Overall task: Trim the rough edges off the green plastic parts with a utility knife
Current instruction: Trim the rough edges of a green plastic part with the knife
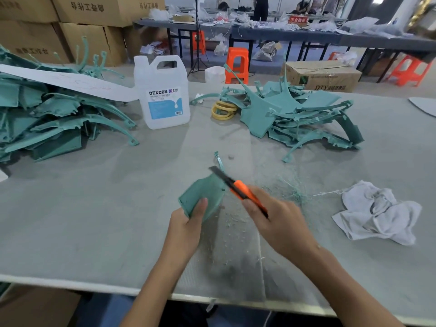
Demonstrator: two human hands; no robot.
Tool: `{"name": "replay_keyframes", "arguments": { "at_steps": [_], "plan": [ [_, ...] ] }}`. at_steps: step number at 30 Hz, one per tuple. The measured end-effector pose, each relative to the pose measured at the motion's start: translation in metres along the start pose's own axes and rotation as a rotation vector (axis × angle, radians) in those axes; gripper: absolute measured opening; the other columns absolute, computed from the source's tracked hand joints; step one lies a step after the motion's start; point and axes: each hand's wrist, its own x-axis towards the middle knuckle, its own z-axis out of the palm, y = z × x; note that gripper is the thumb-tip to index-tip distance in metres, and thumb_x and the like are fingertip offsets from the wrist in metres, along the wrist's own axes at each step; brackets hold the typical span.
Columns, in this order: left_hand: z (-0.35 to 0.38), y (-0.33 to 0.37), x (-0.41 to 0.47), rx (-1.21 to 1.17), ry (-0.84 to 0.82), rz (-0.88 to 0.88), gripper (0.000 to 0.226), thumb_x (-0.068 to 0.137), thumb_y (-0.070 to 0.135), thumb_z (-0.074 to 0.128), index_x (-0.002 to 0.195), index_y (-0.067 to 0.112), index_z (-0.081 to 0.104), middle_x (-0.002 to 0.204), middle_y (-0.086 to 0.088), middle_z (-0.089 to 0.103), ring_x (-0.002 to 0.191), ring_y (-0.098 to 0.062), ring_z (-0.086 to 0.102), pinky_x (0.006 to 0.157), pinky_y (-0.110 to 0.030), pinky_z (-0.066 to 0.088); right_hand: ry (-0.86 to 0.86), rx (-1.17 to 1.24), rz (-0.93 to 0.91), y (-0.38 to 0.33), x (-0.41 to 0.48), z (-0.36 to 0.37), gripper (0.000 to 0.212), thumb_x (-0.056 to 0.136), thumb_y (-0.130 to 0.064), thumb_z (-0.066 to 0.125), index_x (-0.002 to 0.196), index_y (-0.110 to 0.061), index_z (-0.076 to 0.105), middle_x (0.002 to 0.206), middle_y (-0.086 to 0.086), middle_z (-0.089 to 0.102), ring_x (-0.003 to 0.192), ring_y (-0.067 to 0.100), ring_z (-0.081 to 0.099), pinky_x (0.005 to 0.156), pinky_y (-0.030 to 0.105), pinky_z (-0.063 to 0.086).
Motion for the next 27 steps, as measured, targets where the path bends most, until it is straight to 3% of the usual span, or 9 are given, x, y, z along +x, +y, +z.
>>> {"name": "replay_keyframes", "arguments": {
  "at_steps": [3, 7, 9, 11, 14, 17, 22, 25, 27],
  "plan": [
    [0.0, 0.001, 0.0, 0.049, -0.048, 0.03, 0.012, 0.094, 0.054, 0.059, 0.098, 0.048, 0.068, 0.098, 0.026, 0.074, 0.094, 0.002, 0.069, 0.083, -0.025, 0.055, 0.016, 0.035, 0.054, 0.014, 0.0, -0.001, 0.027, 0.103, -0.049, 0.044, 0.125, -0.038, 0.055, 0.06, -0.003, 0.058, 0.05, 0.013, 0.056, 0.053, 0.039, 0.05],
    [-0.001, 0.001, -0.001, 0.061, -0.071, 0.042, 0.02, 0.09, 0.061, 0.058, 0.106, 0.052, 0.066, 0.106, 0.029, 0.071, 0.1, 0.007, 0.065, 0.085, -0.02, 0.053, 0.011, 0.194, 0.076, 0.016, -0.012, 0.009, 0.022, 0.101, -0.053, 0.043, 0.121, -0.046, 0.052, 0.066, -0.002, 0.062, 0.053, 0.014, 0.058, 0.055, 0.043, 0.051],
    [-0.003, -0.001, -0.002, 0.075, -0.079, 0.066, 0.023, 0.092, 0.051, 0.063, 0.115, 0.046, 0.064, 0.11, 0.029, 0.069, 0.104, 0.008, 0.063, 0.084, -0.015, 0.049, 0.018, 0.262, 0.105, 0.019, -0.017, 0.013, 0.024, 0.101, -0.055, 0.043, 0.122, -0.049, 0.053, 0.071, -0.003, 0.064, 0.055, 0.015, 0.06, 0.057, 0.043, 0.053],
    [-0.007, -0.005, -0.003, 0.076, -0.032, 0.064, 0.024, 0.093, 0.036, 0.069, 0.117, 0.037, 0.065, 0.11, 0.026, 0.071, 0.104, 0.005, 0.065, 0.085, -0.018, 0.048, 0.035, 0.334, 0.145, 0.023, -0.024, 0.014, 0.025, 0.098, -0.058, 0.044, 0.12, -0.052, 0.054, 0.075, -0.007, 0.065, 0.055, 0.015, 0.06, 0.056, 0.042, 0.054],
    [-0.015, -0.008, -0.004, 0.122, 0.033, 0.028, 0.022, 0.09, 0.03, 0.075, 0.108, 0.038, 0.067, 0.101, 0.027, 0.072, 0.093, 0.005, 0.068, 0.077, -0.019, 0.051, 0.051, 0.454, 0.224, 0.03, -0.036, 0.018, 0.016, 0.097, -0.057, 0.047, 0.109, -0.056, 0.056, 0.075, -0.005, 0.066, 0.051, 0.013, 0.059, 0.051, 0.04, 0.054],
    [-0.024, -0.009, -0.004, 0.167, 0.058, 0.026, 0.009, 0.089, 0.031, 0.074, 0.097, 0.034, 0.071, 0.092, 0.025, 0.074, 0.087, 0.001, 0.07, 0.071, -0.023, 0.05, 0.065, 0.519, 0.28, 0.036, -0.048, 0.021, 0.027, 0.091, -0.064, 0.047, 0.111, -0.05, 0.059, 0.072, -0.001, 0.066, 0.05, 0.013, 0.059, 0.049, 0.037, 0.052],
    [-0.026, -0.001, -0.01, -0.098, 0.069, -0.022, 0.017, 0.084, 0.021, 0.08, 0.1, 0.022, 0.075, 0.1, 0.012, 0.077, 0.092, -0.006, 0.073, 0.069, -0.014, 0.054, 0.138, 0.709, 0.364, 0.034, -0.052, 0.025, 0.04, 0.087, -0.073, 0.052, 0.11, -0.043, 0.062, 0.073, 0.001, 0.066, 0.047, 0.019, 0.057, 0.045, 0.036, 0.049],
    [-0.017, 0.0, -0.021, -0.282, 0.004, -0.065, 0.037, 0.072, 0.029, 0.09, 0.105, 0.02, 0.077, 0.109, -0.001, 0.077, 0.102, -0.019, 0.073, 0.083, -0.029, 0.058, 0.189, 0.93, 0.44, 0.023, -0.04, 0.023, 0.043, 0.077, -0.076, 0.064, 0.103, -0.042, 0.061, 0.074, 0.001, 0.065, 0.052, 0.022, 0.059, 0.045, 0.034, 0.048],
    [-0.01, 0.0, -0.029, -0.345, -0.083, -0.069, 0.049, 0.067, 0.035, 0.09, 0.113, 0.023, 0.075, 0.115, -0.007, 0.075, 0.11, -0.028, 0.069, 0.094, -0.043, 0.052, 0.185, 1.041, 0.437, 0.014, -0.03, 0.016, 0.048, 0.072, -0.074, 0.074, 0.1, -0.039, 0.057, 0.08, 0.003, 0.066, 0.059, 0.024, 0.063, 0.044, 0.03, 0.046]
  ]
}}
